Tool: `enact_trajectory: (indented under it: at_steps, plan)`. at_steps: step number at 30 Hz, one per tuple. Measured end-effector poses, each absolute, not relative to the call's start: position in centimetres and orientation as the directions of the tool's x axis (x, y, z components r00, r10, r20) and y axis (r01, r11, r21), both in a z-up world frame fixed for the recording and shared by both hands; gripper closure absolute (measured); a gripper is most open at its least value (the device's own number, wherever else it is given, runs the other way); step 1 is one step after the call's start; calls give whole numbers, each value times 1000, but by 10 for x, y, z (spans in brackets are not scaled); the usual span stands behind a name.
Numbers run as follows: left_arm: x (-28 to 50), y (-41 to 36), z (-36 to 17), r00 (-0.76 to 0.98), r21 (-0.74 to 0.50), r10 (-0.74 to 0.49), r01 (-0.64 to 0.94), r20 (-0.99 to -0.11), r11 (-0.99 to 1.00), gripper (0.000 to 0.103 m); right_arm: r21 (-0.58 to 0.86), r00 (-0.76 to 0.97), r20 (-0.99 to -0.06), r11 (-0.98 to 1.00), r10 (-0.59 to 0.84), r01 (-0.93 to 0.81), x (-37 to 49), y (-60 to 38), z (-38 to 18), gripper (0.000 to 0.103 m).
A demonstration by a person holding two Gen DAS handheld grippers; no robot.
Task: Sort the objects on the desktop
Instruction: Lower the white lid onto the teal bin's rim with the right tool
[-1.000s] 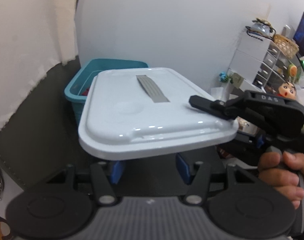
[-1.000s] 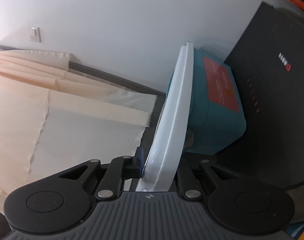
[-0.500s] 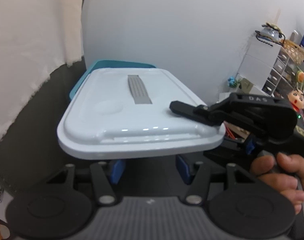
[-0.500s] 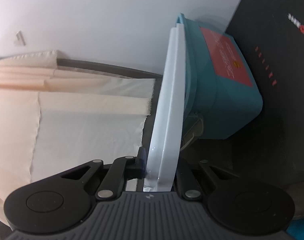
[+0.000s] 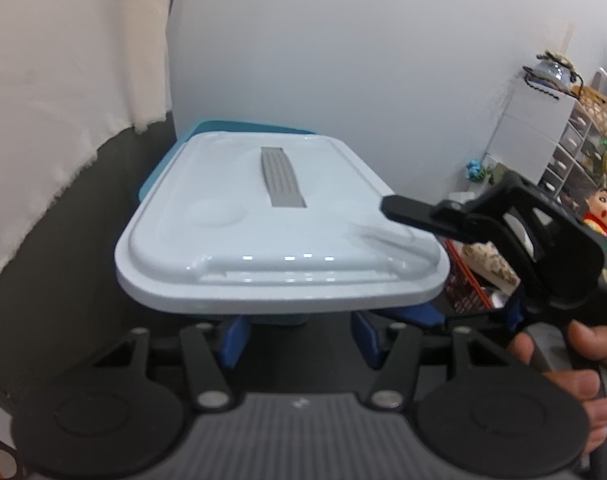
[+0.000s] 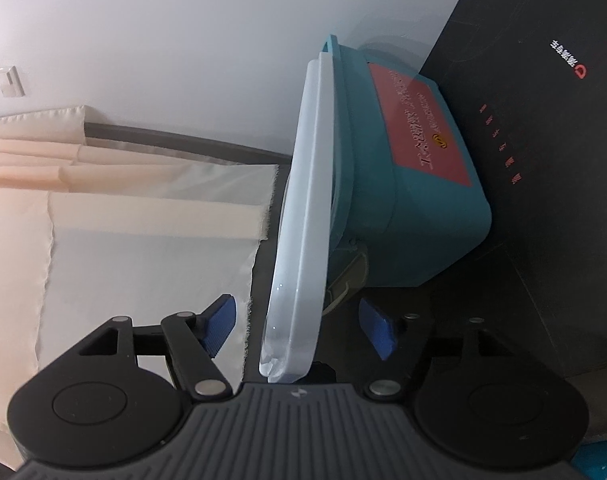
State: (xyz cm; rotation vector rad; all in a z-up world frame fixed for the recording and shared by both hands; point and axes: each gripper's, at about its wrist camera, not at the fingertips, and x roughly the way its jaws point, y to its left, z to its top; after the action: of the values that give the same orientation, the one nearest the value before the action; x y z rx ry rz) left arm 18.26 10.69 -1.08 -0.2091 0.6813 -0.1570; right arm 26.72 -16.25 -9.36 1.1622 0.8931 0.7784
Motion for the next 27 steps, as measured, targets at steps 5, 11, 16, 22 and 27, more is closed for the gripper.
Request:
enact_trajectory:
  at_steps: [5, 11, 16, 22, 27]
  plan:
    - [187, 108, -14, 765, -246, -206, 63, -610, 967, 44, 969, 463, -196, 243, 864, -44, 268, -171, -94, 30]
    - [195, 110, -14, 770, -247, -197, 53, -607, 967, 44, 951, 479, -243, 305, 843, -55, 265, -180, -88, 34]
    - [199, 111, -18, 770, -255, -186, 31, -610, 966, 44, 936, 503, -264, 344, 823, -71, 264, -183, -84, 48]
    - [201, 113, -22, 774, -257, -173, 14, -609, 966, 44, 931, 516, -270, 358, 813, -76, 260, -188, -80, 63]
    - [200, 115, -24, 776, -259, -165, 2, -609, 966, 44, 928, 522, -268, 362, 810, -87, 262, -187, -81, 82]
